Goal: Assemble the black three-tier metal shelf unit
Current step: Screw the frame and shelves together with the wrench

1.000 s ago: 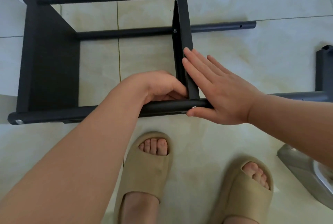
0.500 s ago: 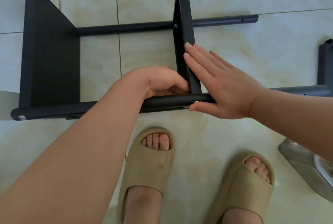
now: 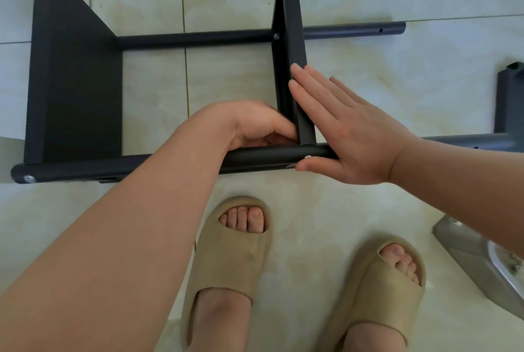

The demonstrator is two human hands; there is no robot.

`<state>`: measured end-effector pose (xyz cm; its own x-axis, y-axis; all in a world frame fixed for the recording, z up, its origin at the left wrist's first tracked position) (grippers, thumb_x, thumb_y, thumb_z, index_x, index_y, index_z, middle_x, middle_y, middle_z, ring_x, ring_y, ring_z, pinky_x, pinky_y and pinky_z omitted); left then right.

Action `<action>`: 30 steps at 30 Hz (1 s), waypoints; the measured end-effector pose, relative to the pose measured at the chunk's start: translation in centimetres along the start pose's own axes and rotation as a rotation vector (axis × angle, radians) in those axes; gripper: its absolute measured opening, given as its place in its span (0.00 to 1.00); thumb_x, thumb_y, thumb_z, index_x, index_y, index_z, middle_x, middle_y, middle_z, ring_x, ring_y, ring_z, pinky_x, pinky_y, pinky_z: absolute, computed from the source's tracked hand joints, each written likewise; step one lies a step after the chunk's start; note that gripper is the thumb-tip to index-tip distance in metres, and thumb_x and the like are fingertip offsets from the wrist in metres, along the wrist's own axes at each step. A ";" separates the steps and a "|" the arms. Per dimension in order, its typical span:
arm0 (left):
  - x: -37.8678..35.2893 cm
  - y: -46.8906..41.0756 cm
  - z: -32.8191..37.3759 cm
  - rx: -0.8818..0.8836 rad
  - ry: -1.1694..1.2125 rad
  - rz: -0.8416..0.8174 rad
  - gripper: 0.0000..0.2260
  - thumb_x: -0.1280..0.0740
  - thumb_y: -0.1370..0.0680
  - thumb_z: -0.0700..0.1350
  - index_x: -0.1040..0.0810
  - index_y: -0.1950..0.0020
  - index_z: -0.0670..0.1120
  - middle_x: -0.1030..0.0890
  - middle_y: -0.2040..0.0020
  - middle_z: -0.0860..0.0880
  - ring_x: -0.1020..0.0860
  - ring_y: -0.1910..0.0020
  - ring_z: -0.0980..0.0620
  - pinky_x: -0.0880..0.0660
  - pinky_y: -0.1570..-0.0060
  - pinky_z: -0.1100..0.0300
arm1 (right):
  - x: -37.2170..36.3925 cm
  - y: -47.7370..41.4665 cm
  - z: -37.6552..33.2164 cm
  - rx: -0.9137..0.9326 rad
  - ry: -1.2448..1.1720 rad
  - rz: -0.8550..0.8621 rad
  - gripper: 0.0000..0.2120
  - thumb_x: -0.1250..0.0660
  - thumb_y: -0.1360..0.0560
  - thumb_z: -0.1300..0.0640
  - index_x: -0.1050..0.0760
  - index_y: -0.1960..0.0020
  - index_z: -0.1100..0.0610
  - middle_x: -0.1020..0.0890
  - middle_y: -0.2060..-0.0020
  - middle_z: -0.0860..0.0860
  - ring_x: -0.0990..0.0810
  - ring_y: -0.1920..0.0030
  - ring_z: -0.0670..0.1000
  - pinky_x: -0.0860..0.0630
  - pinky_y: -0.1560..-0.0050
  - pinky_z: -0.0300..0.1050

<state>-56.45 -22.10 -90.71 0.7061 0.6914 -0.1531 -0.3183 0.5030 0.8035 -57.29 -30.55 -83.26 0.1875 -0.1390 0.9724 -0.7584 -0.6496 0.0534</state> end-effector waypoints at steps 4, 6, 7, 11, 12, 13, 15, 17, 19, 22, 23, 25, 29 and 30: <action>0.1 -0.2 0.0 -0.021 -0.019 0.009 0.05 0.33 0.23 0.36 0.16 0.55 0.41 0.15 0.59 0.41 0.16 0.60 0.46 0.21 0.53 0.53 | 0.0 0.0 0.0 -0.003 0.006 -0.001 0.48 0.50 0.22 0.29 0.52 0.18 0.65 0.52 0.18 0.59 0.53 0.18 0.59 0.44 0.22 0.63; 0.0 -0.1 -0.1 -0.012 0.017 -0.016 0.07 0.34 0.23 0.35 0.16 0.57 0.41 0.15 0.58 0.41 0.17 0.58 0.45 0.20 0.50 0.52 | 0.0 0.0 0.0 -0.004 0.004 -0.003 0.48 0.50 0.22 0.29 0.52 0.18 0.65 0.53 0.18 0.59 0.53 0.18 0.59 0.44 0.22 0.63; -0.1 -0.1 -0.1 -0.007 0.036 -0.028 0.08 0.34 0.23 0.35 0.16 0.58 0.41 0.15 0.58 0.41 0.17 0.58 0.45 0.21 0.50 0.52 | 0.0 0.0 0.0 -0.004 0.004 -0.003 0.48 0.50 0.22 0.28 0.52 0.18 0.65 0.53 0.18 0.59 0.53 0.18 0.59 0.44 0.22 0.63; -0.3 0.0 -0.1 0.004 0.035 -0.039 0.07 0.34 0.22 0.37 0.16 0.53 0.41 0.15 0.57 0.42 0.16 0.59 0.47 0.20 0.53 0.54 | 0.0 0.0 0.0 -0.004 0.003 -0.004 0.48 0.50 0.22 0.28 0.52 0.18 0.65 0.53 0.18 0.59 0.53 0.18 0.58 0.44 0.22 0.63; -0.2 -0.1 0.1 -0.009 0.017 -0.026 0.06 0.34 0.22 0.38 0.16 0.52 0.41 0.15 0.57 0.42 0.16 0.58 0.47 0.20 0.51 0.53 | 0.0 0.0 0.0 -0.004 0.002 -0.005 0.48 0.50 0.22 0.28 0.52 0.18 0.65 0.53 0.18 0.59 0.54 0.18 0.59 0.44 0.22 0.63; -0.1 -0.2 0.2 -0.027 -0.001 -0.005 0.05 0.33 0.22 0.37 0.17 0.52 0.40 0.15 0.58 0.42 0.16 0.59 0.46 0.20 0.51 0.53 | 0.0 0.0 0.0 -0.003 0.001 -0.004 0.48 0.51 0.22 0.28 0.52 0.18 0.65 0.53 0.18 0.59 0.53 0.18 0.59 0.44 0.22 0.63; 0.1 -0.4 0.3 -0.049 -0.018 0.018 0.06 0.34 0.23 0.35 0.18 0.56 0.40 0.16 0.62 0.42 0.18 0.62 0.46 0.21 0.52 0.53 | 0.0 0.0 0.0 -0.002 -0.002 0.001 0.48 0.50 0.21 0.28 0.52 0.19 0.65 0.53 0.18 0.59 0.53 0.18 0.59 0.44 0.22 0.64; 0.1 -0.4 0.3 -0.055 -0.011 0.008 0.07 0.34 0.23 0.34 0.18 0.58 0.40 0.17 0.63 0.42 0.18 0.63 0.47 0.21 0.52 0.53 | 0.0 0.0 0.0 -0.002 -0.003 0.002 0.48 0.50 0.22 0.28 0.52 0.18 0.65 0.53 0.18 0.59 0.53 0.18 0.59 0.44 0.22 0.64; 0.0 -0.3 0.3 -0.056 0.020 -0.015 0.08 0.35 0.23 0.33 0.18 0.57 0.40 0.16 0.62 0.41 0.17 0.63 0.47 0.20 0.52 0.53 | 0.0 0.0 0.0 -0.004 -0.001 -0.001 0.48 0.50 0.22 0.29 0.52 0.18 0.65 0.53 0.18 0.59 0.54 0.18 0.59 0.44 0.22 0.63; -0.2 -0.2 0.1 -0.038 0.054 -0.049 0.10 0.36 0.23 0.33 0.16 0.58 0.40 0.16 0.61 0.41 0.17 0.61 0.46 0.20 0.51 0.52 | 0.0 0.0 0.0 -0.003 0.001 -0.001 0.48 0.50 0.22 0.29 0.52 0.18 0.65 0.53 0.18 0.59 0.53 0.18 0.58 0.44 0.22 0.63; -0.3 -0.2 0.1 -0.028 0.054 -0.057 0.10 0.36 0.23 0.34 0.16 0.57 0.41 0.16 0.59 0.41 0.17 0.59 0.46 0.21 0.49 0.52 | 0.0 0.0 0.0 -0.004 0.001 -0.002 0.48 0.50 0.22 0.29 0.52 0.18 0.65 0.53 0.18 0.59 0.54 0.18 0.58 0.44 0.22 0.63; -0.3 -0.2 0.1 -0.022 0.031 -0.045 0.08 0.35 0.22 0.37 0.16 0.54 0.41 0.15 0.57 0.41 0.17 0.58 0.46 0.21 0.49 0.52 | 0.0 0.0 0.0 -0.005 0.003 -0.005 0.48 0.50 0.22 0.28 0.53 0.18 0.64 0.53 0.18 0.59 0.54 0.18 0.58 0.44 0.21 0.62; 0.2 -0.5 0.4 -0.059 -0.027 0.024 0.06 0.34 0.23 0.35 0.18 0.55 0.40 0.18 0.60 0.41 0.19 0.60 0.46 0.21 0.55 0.55 | 0.0 0.0 0.0 -0.003 0.006 -0.005 0.48 0.51 0.22 0.28 0.52 0.18 0.65 0.53 0.18 0.59 0.54 0.18 0.58 0.44 0.22 0.63; 0.1 -0.4 0.4 -0.061 -0.023 0.016 0.06 0.35 0.23 0.34 0.19 0.55 0.39 0.19 0.61 0.40 0.19 0.61 0.46 0.21 0.55 0.55 | 0.0 0.0 0.0 -0.002 0.007 -0.003 0.48 0.51 0.21 0.28 0.52 0.18 0.65 0.53 0.18 0.59 0.53 0.18 0.59 0.44 0.22 0.63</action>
<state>-55.98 -22.41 -90.85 0.7145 0.6881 -0.1265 -0.3676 0.5231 0.7689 -57.28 -30.53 -83.27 0.1854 -0.1313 0.9739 -0.7588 -0.6488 0.0570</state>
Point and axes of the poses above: each hand's wrist, its own y-axis away from the middle knuckle, its own x-axis out of the back of the hand, z = x × y, the point moved 10 cm from there along -y, towards the middle knuckle
